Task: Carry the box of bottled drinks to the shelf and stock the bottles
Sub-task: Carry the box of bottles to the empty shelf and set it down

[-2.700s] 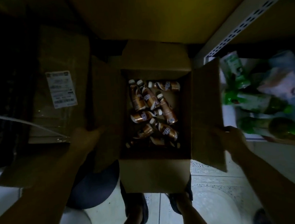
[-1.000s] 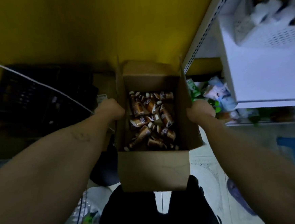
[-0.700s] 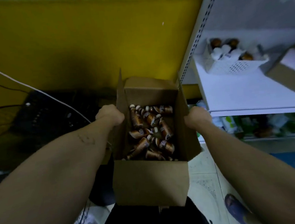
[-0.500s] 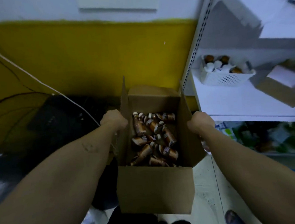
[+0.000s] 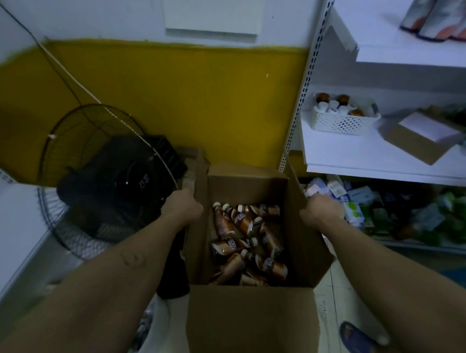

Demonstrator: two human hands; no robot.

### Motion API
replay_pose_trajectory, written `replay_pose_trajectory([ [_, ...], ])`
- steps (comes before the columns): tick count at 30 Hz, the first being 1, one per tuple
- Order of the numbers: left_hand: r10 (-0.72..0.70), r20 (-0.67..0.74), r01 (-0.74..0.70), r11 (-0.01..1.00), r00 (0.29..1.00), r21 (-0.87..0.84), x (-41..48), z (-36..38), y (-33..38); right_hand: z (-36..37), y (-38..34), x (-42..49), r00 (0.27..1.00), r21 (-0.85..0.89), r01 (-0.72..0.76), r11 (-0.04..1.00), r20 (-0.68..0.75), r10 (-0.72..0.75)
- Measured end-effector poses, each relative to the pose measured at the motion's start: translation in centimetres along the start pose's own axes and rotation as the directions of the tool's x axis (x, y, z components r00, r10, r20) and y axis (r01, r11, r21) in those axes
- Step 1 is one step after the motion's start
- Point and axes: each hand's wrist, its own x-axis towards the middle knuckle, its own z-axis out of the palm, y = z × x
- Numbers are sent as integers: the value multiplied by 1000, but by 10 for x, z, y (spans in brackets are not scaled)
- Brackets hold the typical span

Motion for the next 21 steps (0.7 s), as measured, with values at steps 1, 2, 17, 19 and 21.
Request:
replay_pose_trajectory([
  [1, 3, 6, -3, 1000, 1000, 7, -12, 5, -8, 6, 2, -14, 1000, -7, 3, 1000, 9, -3],
  [2, 9, 13, -9, 1000, 1000, 14, -24, 9, -17, 12, 4, -28, 1000, -8, 2, 1000, 15, -2],
  [17, 14, 44, -18, 996, 999, 83, -226, 76, -184, 96, 10, -258, 990, -83, 71, 994, 126, -60],
  [19, -13, 49, 7, 993, 999, 120, -250, 77, -203, 101, 5, -277, 988, -80, 104, 991, 127, -93],
  [21, -43, 57, 39, 996, 997, 84, -271, 80, -219, 103, -3, -292, 980, -90, 154, 984, 138, -141],
])
